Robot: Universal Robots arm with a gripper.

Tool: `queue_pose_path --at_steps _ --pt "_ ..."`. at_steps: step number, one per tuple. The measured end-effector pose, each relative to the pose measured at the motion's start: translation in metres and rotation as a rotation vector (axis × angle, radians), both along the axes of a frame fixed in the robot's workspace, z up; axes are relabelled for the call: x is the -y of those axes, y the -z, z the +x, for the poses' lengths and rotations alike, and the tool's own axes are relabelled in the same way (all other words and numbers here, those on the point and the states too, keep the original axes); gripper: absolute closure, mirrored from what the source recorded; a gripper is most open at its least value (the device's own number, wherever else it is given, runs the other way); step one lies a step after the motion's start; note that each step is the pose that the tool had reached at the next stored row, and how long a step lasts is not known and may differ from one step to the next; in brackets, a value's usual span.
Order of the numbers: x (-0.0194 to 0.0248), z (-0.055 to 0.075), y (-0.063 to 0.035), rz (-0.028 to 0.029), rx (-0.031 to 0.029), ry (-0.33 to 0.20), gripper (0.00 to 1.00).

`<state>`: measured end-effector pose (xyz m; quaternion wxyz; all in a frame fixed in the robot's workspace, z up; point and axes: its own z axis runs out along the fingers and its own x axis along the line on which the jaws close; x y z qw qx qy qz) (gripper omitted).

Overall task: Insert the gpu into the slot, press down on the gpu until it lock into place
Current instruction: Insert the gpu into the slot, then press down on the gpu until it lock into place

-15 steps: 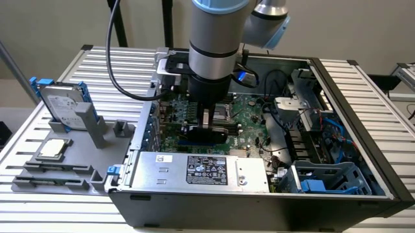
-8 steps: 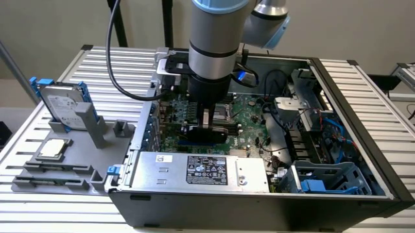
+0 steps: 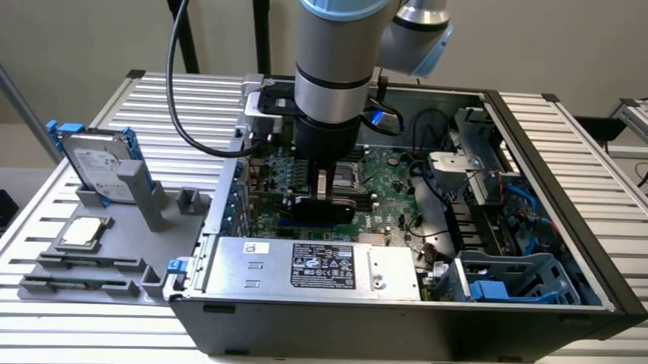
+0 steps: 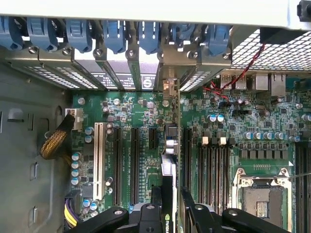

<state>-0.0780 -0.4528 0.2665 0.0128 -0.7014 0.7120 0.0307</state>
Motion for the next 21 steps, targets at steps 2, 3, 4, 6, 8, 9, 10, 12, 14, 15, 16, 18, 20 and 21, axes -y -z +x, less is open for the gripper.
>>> queue_pose_path --at_steps 2,3,4,6,8,9,10,12,14,15,16,18,20,21 --pt "0.0 0.0 0.0 0.0 0.0 0.0 0.74" --pt "0.0 0.0 0.0 0.0001 0.0 0.0 0.74" --pt "-0.0001 0.0 -0.0001 0.0001 0.0 0.0 0.74" --pt "-0.0001 0.0 -0.001 -0.0001 0.0 0.0 0.74" --pt "-0.0001 0.0001 -0.0012 0.0 0.0 0.0 0.74" --pt "-0.0001 0.0 -0.0012 0.0001 0.0 0.0 0.74" --pt "-0.0001 0.0001 -0.0012 0.0001 0.0001 0.0 0.74" --pt "-0.0001 0.0001 -0.0009 -0.0002 -0.0001 0.0 0.74" --pt "-0.0004 0.0001 -0.0003 -0.0002 0.0002 0.0 0.74" --pt "-0.0005 0.0001 0.0 0.0 0.0004 0.0 0.74" --pt "-0.0006 0.0 0.0001 -0.0001 0.0003 0.0 0.74" --pt "-0.0006 0.0 0.0005 -0.0001 0.0003 0.0 0.74" --pt "-0.0006 0.0 0.0008 -0.0001 0.0003 0.0 0.74" --pt "-0.0006 0.0 0.0008 -0.0001 0.0002 0.0 0.74"
